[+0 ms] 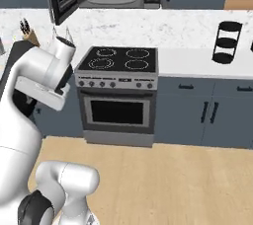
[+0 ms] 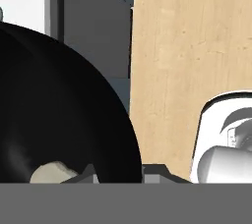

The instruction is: Pick the garlic from the sink and place it in the bowl. Then pick the bowl and place it in the microwave. Then close the microwave door and press the start button.

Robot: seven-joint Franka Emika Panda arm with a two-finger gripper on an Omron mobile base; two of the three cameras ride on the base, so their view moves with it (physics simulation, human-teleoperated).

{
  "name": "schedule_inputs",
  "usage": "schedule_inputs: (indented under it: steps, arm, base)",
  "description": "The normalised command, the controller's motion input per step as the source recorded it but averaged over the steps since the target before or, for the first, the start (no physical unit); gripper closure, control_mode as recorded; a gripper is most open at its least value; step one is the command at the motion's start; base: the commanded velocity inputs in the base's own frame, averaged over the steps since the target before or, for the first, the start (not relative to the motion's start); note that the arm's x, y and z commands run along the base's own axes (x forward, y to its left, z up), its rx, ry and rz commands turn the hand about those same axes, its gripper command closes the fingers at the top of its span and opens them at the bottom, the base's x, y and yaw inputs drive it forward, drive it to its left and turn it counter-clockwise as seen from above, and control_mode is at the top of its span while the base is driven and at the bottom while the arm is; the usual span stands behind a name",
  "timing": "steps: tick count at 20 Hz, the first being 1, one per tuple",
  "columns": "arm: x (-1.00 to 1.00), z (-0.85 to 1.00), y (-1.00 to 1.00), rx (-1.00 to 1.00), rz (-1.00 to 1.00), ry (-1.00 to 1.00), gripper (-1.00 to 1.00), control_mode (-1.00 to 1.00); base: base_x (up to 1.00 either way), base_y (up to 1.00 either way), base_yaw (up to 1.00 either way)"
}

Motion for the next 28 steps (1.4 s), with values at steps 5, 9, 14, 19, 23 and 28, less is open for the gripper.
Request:
schedule_inputs:
  steps: [5,9,14,19,23,28]
  arm:
    - [0.00,0.00,0.00,0.00,0.00,0.00,1.00,1.00]
    - [0.00,0.00,0.00,0.00,0.00,0.00,1.00,1.00]
    - [0.00,0.00,0.00,0.00,0.00,0.00,1.00,1.00]
    - [0.00,0.00,0.00,0.00,0.00,0.00,1.00,1.00]
    - [0.00,0.00,0.00,0.00,0.00,0.00,1.00,1.00]
    - [0.00,0.00,0.00,0.00,0.00,0.00,1.00,1.00]
  base:
    - [0.97,-0.27,-0.34]
    - [1.00,-0.05,0.01]
    - [1.00,0.00,0.25]
    - [1.00,-0.11,0.33]
    - [0.97,-0.37,0.20]
    - [0.89,-0.34,0.08]
